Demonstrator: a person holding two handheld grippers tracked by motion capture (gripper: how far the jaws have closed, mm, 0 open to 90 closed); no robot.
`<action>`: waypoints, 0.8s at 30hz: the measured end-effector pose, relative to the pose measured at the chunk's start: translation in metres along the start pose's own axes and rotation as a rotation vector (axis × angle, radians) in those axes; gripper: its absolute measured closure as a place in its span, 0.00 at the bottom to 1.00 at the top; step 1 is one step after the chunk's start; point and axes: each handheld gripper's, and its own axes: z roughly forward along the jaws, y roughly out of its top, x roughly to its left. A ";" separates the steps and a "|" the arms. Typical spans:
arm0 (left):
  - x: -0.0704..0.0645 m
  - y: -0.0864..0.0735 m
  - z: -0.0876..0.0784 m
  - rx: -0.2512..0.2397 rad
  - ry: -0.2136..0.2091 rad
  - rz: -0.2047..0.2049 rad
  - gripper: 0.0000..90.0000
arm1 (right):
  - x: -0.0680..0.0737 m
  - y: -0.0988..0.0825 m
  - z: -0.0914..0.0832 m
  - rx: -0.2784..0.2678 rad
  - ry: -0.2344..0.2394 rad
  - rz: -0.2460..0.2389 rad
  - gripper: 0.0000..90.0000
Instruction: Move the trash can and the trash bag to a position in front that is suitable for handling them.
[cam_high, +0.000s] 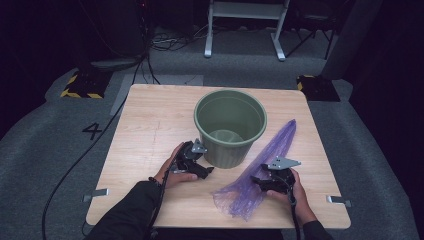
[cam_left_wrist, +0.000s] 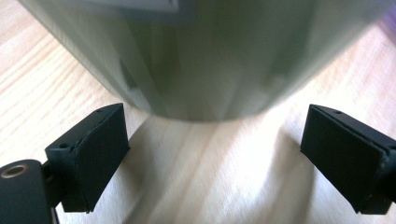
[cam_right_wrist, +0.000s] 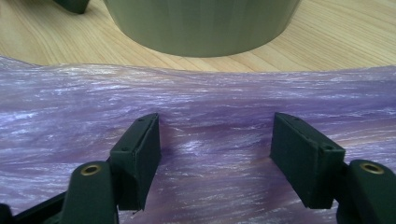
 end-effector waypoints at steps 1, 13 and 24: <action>-0.001 -0.002 -0.002 -0.001 -0.003 0.001 0.08 | 0.000 0.000 0.000 0.000 0.000 0.000 0.37; -0.028 -0.035 -0.041 0.034 -0.050 0.036 0.12 | 0.000 0.000 0.000 0.000 0.001 0.000 0.36; -0.062 -0.014 -0.060 -0.066 -0.082 0.088 0.18 | 0.011 0.005 0.005 -0.007 -0.089 -0.017 0.30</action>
